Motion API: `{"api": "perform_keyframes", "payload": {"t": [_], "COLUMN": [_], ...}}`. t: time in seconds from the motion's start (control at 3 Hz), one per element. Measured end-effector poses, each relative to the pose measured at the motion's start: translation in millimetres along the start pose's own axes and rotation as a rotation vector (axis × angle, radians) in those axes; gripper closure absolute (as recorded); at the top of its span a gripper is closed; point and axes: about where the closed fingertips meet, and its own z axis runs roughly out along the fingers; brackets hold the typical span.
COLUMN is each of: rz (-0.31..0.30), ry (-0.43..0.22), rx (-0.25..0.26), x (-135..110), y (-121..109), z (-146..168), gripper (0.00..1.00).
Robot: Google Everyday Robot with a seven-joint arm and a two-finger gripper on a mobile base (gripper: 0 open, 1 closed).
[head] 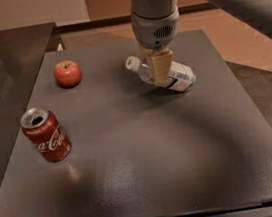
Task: Knock blue plastic bottle over
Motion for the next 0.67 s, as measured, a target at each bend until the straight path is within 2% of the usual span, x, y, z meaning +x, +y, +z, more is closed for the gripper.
{"api": "perform_keyframes", "payload": {"t": [0.33,0.67], "rz": [0.0,0.0], "ry": [-0.005,-0.005], "rx": [0.014,0.014], "x": [-1.6,-1.6], "y": [-3.4,-3.4], "z": [0.3,0.3], "gripper": [0.0,0.0]}}
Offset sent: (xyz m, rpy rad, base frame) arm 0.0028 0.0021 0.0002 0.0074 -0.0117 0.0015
